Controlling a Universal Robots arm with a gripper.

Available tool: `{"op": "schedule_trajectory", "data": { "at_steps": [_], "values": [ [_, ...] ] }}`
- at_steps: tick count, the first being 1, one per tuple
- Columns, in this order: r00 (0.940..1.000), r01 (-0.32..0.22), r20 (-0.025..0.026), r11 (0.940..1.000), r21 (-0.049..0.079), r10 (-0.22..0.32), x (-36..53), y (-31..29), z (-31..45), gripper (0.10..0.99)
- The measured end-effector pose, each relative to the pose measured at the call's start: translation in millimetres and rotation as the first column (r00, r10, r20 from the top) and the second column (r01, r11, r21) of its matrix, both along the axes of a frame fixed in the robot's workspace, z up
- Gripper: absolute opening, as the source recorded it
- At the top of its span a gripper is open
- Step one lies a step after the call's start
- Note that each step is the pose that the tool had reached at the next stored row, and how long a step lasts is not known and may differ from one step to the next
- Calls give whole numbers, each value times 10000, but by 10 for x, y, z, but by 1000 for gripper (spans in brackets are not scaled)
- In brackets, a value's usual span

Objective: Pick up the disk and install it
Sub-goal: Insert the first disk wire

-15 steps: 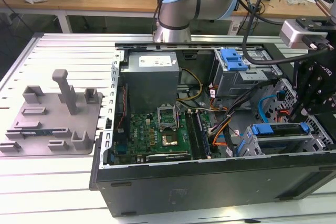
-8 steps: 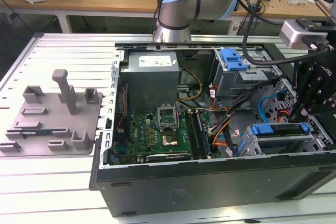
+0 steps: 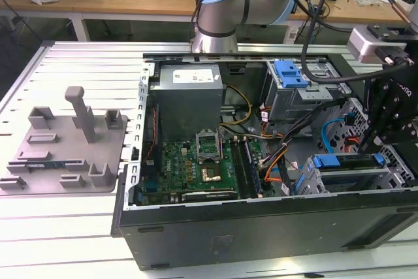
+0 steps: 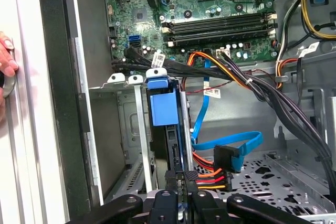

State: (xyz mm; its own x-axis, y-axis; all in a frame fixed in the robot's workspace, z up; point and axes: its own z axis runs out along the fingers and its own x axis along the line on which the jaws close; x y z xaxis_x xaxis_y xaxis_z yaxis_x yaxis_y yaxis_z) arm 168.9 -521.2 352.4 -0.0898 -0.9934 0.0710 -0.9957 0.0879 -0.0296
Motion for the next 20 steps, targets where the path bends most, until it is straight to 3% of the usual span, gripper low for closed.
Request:
{"op": "schedule_trajectory", "data": {
  "at_steps": [20],
  "values": [
    [10000,-17,0,10000,0,17,8,0,-95,169]
  ]
}}
